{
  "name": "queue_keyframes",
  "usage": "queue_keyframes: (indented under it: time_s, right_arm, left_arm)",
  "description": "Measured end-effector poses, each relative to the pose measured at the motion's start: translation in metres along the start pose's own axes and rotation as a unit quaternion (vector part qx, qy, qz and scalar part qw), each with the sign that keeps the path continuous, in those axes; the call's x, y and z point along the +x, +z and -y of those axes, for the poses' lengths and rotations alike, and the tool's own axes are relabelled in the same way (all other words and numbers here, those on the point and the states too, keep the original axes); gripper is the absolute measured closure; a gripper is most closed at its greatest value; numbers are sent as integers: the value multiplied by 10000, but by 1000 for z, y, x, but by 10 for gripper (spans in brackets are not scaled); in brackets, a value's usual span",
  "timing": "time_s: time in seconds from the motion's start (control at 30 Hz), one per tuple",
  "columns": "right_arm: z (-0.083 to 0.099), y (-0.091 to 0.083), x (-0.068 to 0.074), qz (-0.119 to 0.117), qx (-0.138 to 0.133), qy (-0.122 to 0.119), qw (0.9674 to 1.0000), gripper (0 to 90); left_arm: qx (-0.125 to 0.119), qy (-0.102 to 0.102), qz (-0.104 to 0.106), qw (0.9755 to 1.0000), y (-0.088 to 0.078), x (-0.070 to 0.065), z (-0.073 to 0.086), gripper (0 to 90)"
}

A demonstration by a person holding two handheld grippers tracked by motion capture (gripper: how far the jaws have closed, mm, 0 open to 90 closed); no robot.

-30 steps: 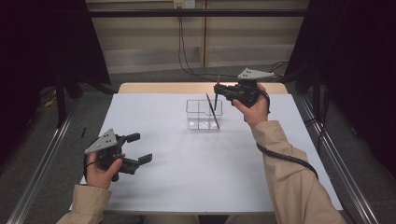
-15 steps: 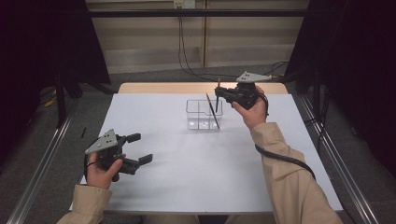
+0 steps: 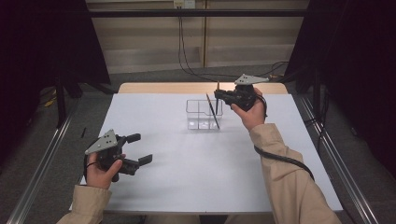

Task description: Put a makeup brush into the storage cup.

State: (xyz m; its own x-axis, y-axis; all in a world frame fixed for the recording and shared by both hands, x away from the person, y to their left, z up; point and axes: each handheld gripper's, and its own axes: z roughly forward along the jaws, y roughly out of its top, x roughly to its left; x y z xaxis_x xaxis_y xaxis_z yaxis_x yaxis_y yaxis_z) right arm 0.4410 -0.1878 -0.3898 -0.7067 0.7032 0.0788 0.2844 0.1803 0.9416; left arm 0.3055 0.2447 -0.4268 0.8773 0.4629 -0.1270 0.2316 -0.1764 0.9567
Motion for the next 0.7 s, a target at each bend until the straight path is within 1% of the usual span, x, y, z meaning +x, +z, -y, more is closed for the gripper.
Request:
queue_keyframes:
  time_s: [0.23, 0.63, 0.67, 0.7]
  right_arm:
    - [3, 2, 1, -35, 65, -8, 10000, 839]
    - [3, 3, 6, -177, 68, 30, 9998, 837]
    - [3, 3, 6, -199, 75, 37, 9998, 834]
    - [4, 3, 6, -211, 75, 57, 9997, 805]
  left_arm:
    - [12, 12, -6, 10000, 0, 0, 0, 35]
    - [36, 22, 3, 10000, 2, 0, -1, 35]
    - [41, 26, 2, 10000, 3, 1, -1, 35]
    - [46, 30, 8, 10000, 3, 1, -1, 36]
